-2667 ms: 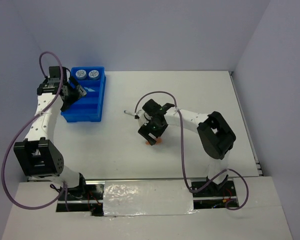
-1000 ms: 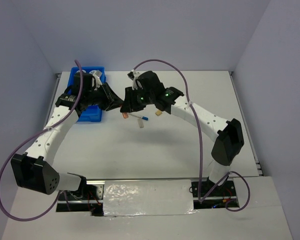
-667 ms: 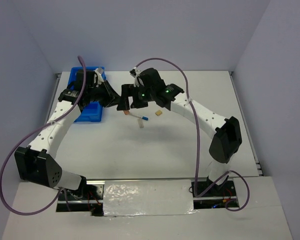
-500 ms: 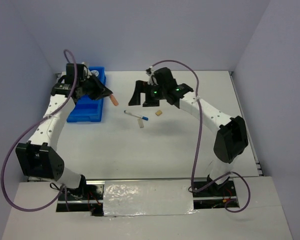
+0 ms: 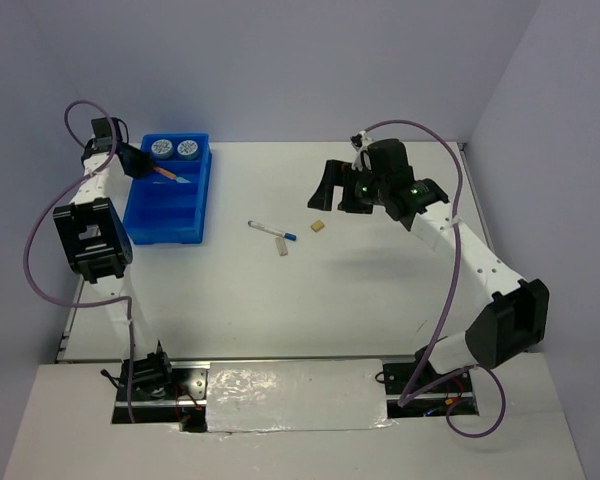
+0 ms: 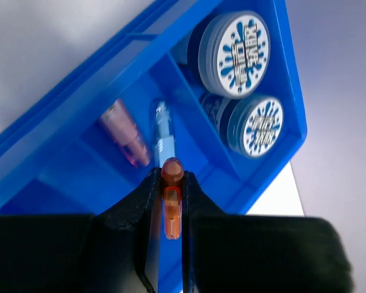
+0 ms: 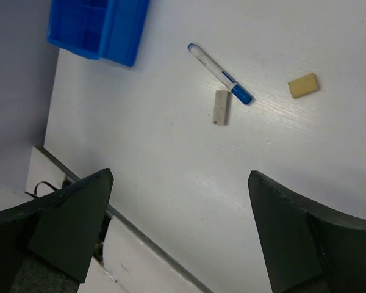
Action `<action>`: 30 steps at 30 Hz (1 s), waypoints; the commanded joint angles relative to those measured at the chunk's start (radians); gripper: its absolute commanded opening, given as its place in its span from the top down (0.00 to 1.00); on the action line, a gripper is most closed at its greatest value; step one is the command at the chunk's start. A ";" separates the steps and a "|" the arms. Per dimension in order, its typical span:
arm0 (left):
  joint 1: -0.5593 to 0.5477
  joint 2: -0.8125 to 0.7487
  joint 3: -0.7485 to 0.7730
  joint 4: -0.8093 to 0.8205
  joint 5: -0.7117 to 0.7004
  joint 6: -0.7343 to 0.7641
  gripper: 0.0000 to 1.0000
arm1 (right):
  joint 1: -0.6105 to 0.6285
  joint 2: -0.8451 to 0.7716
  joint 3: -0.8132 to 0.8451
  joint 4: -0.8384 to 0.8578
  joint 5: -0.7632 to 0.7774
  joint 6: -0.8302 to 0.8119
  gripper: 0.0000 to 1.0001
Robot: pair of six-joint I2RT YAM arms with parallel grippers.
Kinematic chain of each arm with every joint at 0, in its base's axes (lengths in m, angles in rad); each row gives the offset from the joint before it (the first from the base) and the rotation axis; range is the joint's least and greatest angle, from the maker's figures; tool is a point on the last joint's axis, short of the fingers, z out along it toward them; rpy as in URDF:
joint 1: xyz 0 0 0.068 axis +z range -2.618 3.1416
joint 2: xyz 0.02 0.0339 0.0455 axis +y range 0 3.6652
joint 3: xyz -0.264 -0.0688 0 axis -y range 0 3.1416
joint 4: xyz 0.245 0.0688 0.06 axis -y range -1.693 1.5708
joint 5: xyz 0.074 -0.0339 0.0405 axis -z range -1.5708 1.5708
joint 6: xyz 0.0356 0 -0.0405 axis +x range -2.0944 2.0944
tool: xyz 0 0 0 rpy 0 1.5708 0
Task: Sort the stationery into containers
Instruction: Place the pen in the storage box, then pick up the pen from the center of the board.
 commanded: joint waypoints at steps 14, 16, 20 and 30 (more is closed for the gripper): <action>-0.006 0.083 0.030 0.176 0.038 -0.098 0.40 | -0.009 0.083 0.057 -0.110 0.000 -0.123 0.00; -0.006 0.074 0.003 0.187 0.042 -0.098 0.35 | -0.007 0.108 0.090 -0.127 0.001 -0.140 0.00; -0.009 0.060 0.031 0.153 0.071 -0.080 0.28 | 0.005 0.222 0.161 -0.131 -0.062 -0.206 0.00; -0.105 -0.133 0.206 -0.328 -0.054 0.244 0.01 | 0.224 0.721 0.620 -0.312 0.292 -0.512 0.45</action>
